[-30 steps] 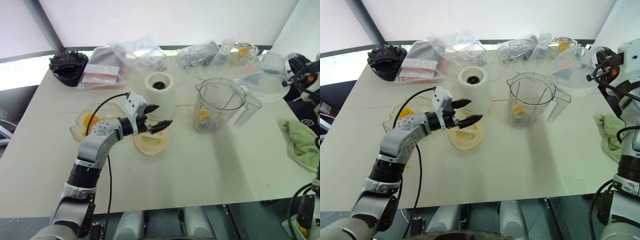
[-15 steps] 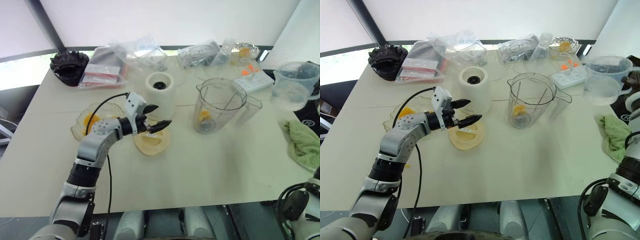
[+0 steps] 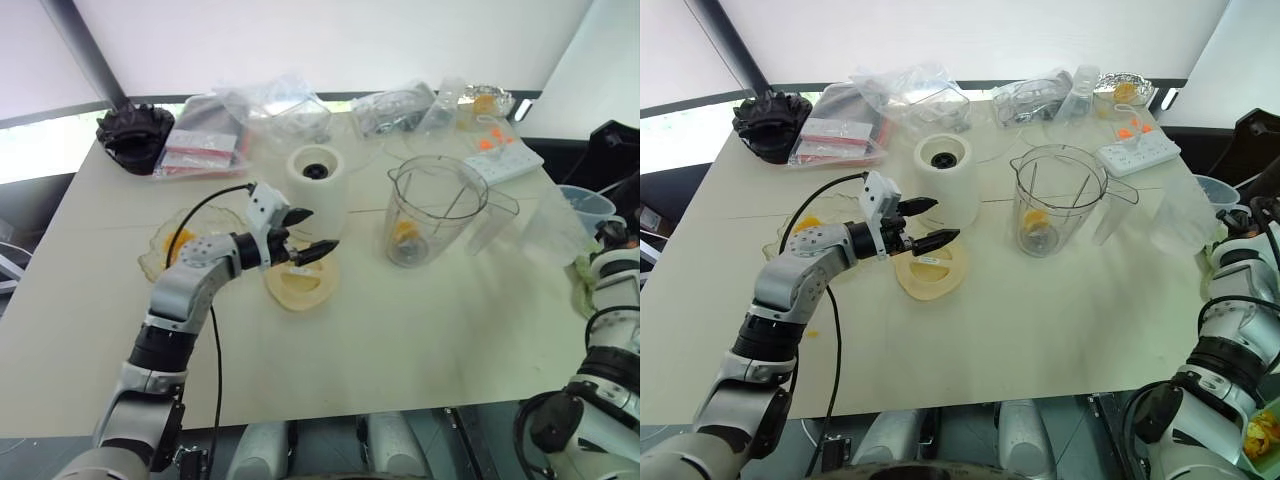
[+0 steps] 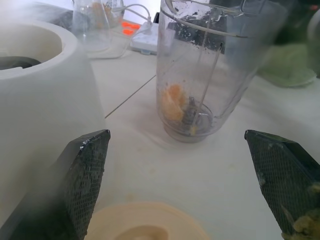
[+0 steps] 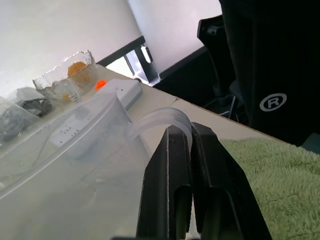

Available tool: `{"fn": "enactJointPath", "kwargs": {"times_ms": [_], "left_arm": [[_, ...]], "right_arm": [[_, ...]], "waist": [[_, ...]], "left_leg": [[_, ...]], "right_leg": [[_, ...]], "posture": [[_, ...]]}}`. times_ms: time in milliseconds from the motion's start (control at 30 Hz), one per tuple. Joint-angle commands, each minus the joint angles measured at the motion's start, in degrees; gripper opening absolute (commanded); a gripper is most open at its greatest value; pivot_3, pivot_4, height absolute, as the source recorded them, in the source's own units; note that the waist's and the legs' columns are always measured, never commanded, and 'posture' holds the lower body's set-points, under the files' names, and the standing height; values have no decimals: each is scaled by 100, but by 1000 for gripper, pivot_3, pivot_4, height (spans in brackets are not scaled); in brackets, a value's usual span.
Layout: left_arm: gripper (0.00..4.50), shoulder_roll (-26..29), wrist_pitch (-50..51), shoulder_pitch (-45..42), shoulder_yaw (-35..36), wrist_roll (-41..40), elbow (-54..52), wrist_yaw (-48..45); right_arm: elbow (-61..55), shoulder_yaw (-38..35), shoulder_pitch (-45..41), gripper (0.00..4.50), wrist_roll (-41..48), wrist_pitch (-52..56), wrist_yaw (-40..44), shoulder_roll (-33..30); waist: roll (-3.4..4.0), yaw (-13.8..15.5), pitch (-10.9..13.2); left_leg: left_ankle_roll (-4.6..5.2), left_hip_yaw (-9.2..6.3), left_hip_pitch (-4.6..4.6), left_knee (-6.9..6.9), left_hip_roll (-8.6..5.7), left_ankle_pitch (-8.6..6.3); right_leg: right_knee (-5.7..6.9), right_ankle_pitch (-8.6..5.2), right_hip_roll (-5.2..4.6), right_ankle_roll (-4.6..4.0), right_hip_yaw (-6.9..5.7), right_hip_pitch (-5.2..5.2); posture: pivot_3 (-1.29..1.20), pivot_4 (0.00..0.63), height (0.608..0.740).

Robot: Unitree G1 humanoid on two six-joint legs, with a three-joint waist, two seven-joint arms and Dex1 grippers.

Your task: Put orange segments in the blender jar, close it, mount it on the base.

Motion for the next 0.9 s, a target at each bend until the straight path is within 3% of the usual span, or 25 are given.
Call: {"fn": "enactJointPath", "kwargs": {"times_ms": [33,367,900], "left_arm": [[4500,85,37,-96,143,-96,-288,-15],[4500,142,191,-86,136,-125,-420,5],[4500,-4,150,-147,41,-112,-325,40]], "right_arm": [[84,-84,-247,62,139,-521,-15,-33],[1066,-1,-285,62,234,-1402,73,176],[266,498,947,62,222,-1280,199,529]], "waist": [[0,0,0],[0,-7,0],[-6,-6,-3]], "left_leg": [[0,0,0,0,0,0],[0,1,0,-1,0,0],[0,-18,20,5,1,0]], "right_leg": [[0,0,0,0,0,0],[0,0,1,0,0,0],[-2,-1,3,0,0,26]], "posture": [[0,150,740],[0,150,740],[0,150,740]]}}
